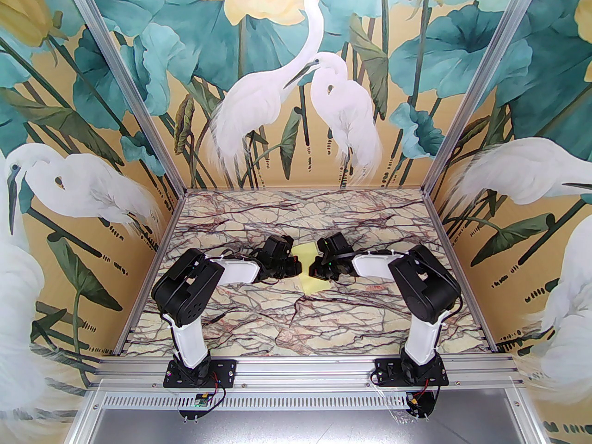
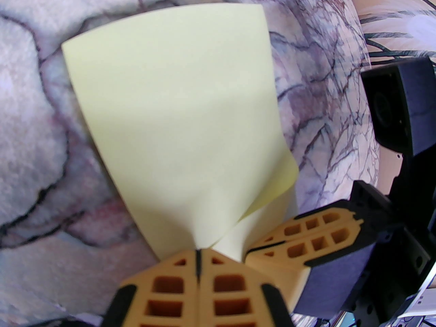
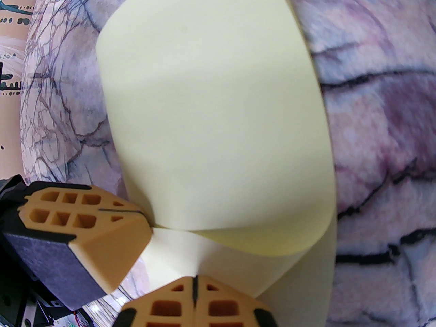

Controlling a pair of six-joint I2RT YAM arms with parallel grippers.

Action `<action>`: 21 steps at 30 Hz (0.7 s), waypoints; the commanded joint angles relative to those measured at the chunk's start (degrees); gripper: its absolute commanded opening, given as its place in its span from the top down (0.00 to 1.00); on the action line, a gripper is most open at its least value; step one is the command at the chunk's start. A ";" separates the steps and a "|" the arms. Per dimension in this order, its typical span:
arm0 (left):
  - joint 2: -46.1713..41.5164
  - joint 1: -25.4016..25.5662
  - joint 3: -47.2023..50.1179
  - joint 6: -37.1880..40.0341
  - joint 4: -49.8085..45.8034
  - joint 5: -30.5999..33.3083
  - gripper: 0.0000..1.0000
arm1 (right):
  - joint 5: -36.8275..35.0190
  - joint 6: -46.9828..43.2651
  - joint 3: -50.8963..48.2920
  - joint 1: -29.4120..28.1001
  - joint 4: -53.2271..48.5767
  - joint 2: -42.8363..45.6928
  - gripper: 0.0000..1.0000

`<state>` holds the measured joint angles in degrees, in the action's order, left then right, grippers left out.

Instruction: Fold a paper plane with a square sheet of paper (fold left side to right side)

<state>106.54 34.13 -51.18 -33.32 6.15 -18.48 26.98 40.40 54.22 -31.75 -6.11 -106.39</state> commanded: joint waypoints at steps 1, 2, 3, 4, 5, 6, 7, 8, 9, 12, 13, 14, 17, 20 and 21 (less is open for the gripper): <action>2.48 -0.10 -0.32 1.24 -4.04 1.60 1.00 | -1.08 -2.32 2.92 0.60 -3.99 2.79 0.98; 2.57 -0.03 -0.37 1.31 -4.11 1.56 1.00 | -1.01 -2.26 3.27 0.98 -3.98 2.68 0.99; 2.62 -0.04 -0.42 1.27 -4.11 1.44 1.00 | -0.71 -2.25 3.61 1.49 -3.89 2.27 0.99; 2.62 0.02 -0.47 1.26 -4.13 1.43 1.00 | -0.33 -2.40 4.03 1.99 -3.91 1.61 0.98; 2.70 0.06 -0.47 1.28 -4.13 1.41 1.00 | -0.10 -2.60 4.60 2.29 -4.07 0.85 0.99; 2.64 0.05 -0.51 1.41 -4.21 1.34 1.00 | 0.01 -2.87 4.90 2.55 -4.14 0.32 0.99; 2.63 0.06 -0.71 1.41 -4.39 1.21 1.00 | 0.34 -3.01 5.10 2.67 -4.05 -0.32 0.99; 2.62 0.05 -0.70 1.50 -4.48 1.27 1.00 | 0.44 -3.11 5.21 2.80 -3.98 -1.09 0.99; 2.66 0.06 -0.74 1.57 -4.52 1.25 1.00 | 0.43 -3.11 5.25 2.75 -3.92 -1.69 0.99; 2.88 0.05 -1.11 1.56 -4.81 1.17 1.00 | 0.34 -3.14 4.34 3.00 -2.97 -3.23 0.99; 3.04 0.05 -1.09 1.59 -4.73 1.17 1.00 | -0.10 -3.02 3.84 3.11 -2.73 -3.57 0.99; 2.97 0.02 -1.11 1.55 -4.81 1.17 1.00 | -0.33 -2.97 3.17 3.30 -2.33 -3.83 0.99; 3.05 0.03 -1.17 1.64 -4.97 1.08 1.00 | -0.77 -2.76 1.50 4.20 -1.32 -4.54 0.99; 3.11 0.04 -1.21 1.67 -5.08 1.00 1.00 | -0.41 -3.28 0.81 4.72 -1.14 -4.06 0.99; 3.15 0.05 -1.34 1.62 -5.10 0.83 1.00 | 0.06 -3.55 0.98 4.67 -1.36 -3.54 0.99</action>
<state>107.18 34.13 -52.27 -33.12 5.32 -18.52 28.71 38.48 56.93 -27.49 -5.69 -109.32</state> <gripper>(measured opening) 0.047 0.033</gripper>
